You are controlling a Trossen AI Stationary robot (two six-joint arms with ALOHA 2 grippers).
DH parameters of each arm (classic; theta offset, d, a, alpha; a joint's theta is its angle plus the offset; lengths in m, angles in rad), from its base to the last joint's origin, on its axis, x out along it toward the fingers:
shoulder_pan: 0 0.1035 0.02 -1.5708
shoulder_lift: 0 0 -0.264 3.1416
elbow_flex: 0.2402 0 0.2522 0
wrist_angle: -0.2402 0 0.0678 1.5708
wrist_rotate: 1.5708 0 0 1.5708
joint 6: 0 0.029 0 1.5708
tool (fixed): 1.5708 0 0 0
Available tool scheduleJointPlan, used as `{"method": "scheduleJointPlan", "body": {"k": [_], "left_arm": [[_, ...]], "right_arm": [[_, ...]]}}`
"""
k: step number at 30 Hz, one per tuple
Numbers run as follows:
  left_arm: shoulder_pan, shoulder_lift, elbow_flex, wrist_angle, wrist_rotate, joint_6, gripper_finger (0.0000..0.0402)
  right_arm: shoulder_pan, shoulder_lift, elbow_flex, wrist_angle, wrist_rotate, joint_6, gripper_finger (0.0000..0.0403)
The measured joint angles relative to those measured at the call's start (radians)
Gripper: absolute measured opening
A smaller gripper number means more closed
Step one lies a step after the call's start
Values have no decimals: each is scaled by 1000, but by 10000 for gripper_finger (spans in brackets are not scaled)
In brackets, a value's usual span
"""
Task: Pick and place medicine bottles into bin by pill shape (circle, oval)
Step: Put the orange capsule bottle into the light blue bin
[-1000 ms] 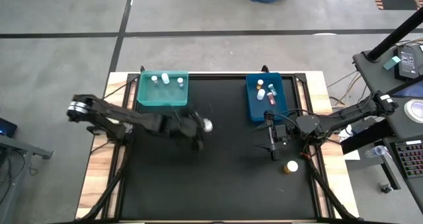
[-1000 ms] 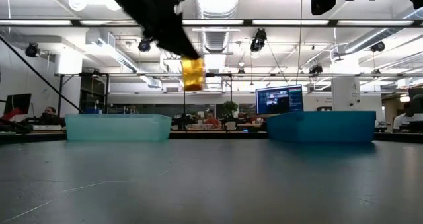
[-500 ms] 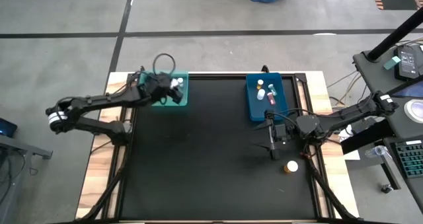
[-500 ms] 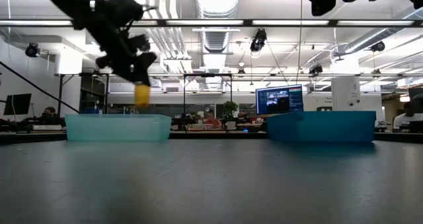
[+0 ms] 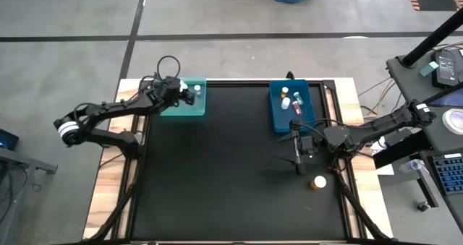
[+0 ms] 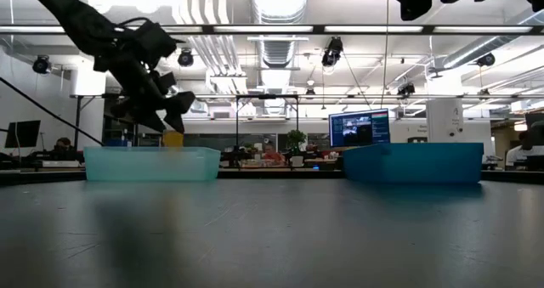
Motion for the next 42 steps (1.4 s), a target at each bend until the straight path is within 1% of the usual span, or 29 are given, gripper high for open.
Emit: {"method": "scheduleJointPlan", "body": {"k": [7, 12, 29, 32, 38, 42], "left_arm": [[0, 100, 4, 41, 2, -21, 194], [4, 142, 12, 42, 2, -21, 194], [4, 146, 10, 42, -1, -23, 196], [4, 146, 11, 41, -1, -23, 211], [4, 143, 16, 42, -1, -22, 266], [3, 124, 16, 40, 3, -12, 287]], "right_arm": [[0, 0, 0, 0, 0, 0, 223], [0, 0, 0, -1, 0, -1, 223], [0, 0, -1, -9, 0, -2, 223], [0, 0, -1, -9, 0, -2, 223], [0, 0, -1, -9, 0, 5, 223], [0, 0, -1, -10, 0, 11, 223]]}}
